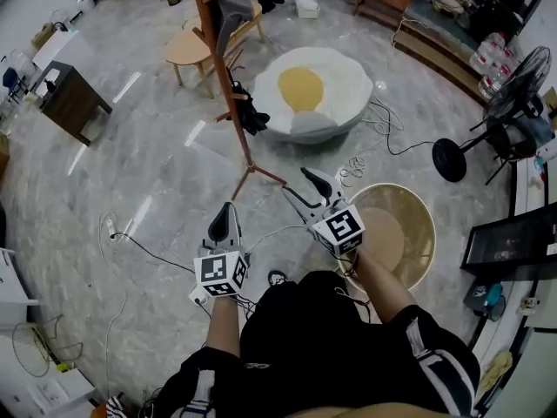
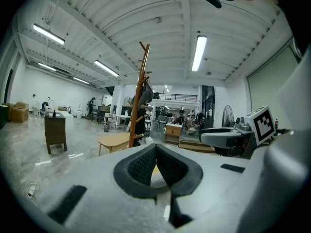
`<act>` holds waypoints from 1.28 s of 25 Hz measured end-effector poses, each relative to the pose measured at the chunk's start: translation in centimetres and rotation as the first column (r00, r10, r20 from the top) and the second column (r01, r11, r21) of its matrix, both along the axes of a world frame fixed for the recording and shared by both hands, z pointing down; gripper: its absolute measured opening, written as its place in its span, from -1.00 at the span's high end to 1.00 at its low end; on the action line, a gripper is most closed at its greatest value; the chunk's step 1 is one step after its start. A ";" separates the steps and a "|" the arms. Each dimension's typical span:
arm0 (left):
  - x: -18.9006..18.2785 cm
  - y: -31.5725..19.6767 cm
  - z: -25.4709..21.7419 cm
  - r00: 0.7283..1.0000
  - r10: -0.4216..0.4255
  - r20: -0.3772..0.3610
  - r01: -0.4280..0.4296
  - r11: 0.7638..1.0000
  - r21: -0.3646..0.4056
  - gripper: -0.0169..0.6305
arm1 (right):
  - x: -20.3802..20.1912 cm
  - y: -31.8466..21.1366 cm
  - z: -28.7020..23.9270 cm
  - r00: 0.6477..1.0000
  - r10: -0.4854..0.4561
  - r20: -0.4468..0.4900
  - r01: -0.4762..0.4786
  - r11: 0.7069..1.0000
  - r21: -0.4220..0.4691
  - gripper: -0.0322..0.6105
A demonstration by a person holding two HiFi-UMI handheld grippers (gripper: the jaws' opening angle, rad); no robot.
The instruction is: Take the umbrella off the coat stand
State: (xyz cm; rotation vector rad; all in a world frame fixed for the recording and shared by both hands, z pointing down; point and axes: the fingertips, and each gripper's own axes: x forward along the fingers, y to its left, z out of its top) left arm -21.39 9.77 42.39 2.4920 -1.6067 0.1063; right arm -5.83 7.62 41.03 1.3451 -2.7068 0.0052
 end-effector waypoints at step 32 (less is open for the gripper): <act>2.3 -22.0 4.8 0.996 -0.059 0.070 0.070 0.985 -0.158 0.95 | 1.4 -24.4 4.6 0.976 -0.215 0.019 0.216 0.968 -0.125 0.12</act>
